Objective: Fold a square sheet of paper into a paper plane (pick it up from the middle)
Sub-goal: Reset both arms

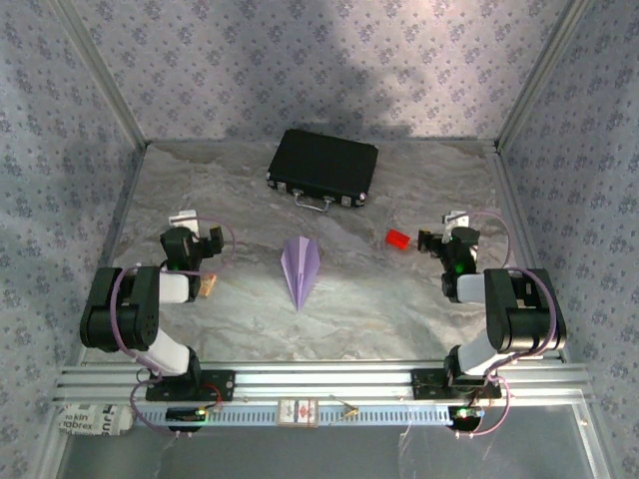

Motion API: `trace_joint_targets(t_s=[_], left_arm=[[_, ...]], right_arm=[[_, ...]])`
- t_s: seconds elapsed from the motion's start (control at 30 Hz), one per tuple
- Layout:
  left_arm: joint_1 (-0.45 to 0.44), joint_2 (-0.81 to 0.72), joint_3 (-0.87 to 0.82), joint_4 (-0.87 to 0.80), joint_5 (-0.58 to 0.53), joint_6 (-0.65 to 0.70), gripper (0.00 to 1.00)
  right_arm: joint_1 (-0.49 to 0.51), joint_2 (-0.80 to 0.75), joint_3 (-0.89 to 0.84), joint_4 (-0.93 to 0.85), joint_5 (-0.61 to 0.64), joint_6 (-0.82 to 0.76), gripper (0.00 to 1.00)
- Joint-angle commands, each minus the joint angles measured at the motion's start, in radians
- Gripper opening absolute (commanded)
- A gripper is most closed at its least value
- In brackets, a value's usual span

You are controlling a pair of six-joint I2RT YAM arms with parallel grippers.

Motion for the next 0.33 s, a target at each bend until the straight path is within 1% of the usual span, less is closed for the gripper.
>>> trace_joint_targets(t_s=[0.0,0.3], left_arm=[[0.002,-0.006,0.009,0.034,0.006,-0.006,1.00],[0.002,-0.006,0.009,0.034,0.007,-0.005,1.00]], right_arm=[[0.012,-0.004,0.012,0.029,0.040,0.010,0.99],[0.006,-0.002,0.017,0.021,0.023,0.012,0.99]])
